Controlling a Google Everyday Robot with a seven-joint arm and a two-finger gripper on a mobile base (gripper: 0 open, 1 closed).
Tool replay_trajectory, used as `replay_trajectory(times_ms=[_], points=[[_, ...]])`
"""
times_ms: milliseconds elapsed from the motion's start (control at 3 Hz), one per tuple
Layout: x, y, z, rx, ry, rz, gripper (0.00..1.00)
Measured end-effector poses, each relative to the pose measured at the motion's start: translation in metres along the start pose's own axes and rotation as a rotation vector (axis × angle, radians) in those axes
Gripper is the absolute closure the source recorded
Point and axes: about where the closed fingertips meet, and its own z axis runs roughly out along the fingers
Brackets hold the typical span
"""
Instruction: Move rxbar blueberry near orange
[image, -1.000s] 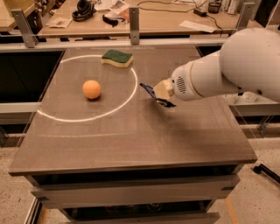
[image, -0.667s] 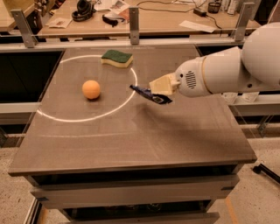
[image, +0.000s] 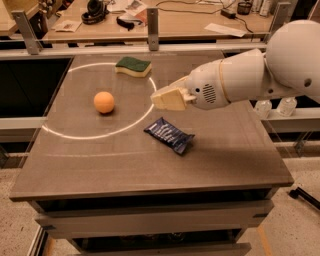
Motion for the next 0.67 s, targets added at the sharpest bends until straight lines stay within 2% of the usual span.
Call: replay_trajectory(times_ms=[333, 667], points=[[-0.0018, 0.0030, 0.0086, -0.007, 0.010, -0.078, 1.00], [-0.0022, 0.0043, 0.0098, -0.010, 0.011, -0.081, 0.82]])
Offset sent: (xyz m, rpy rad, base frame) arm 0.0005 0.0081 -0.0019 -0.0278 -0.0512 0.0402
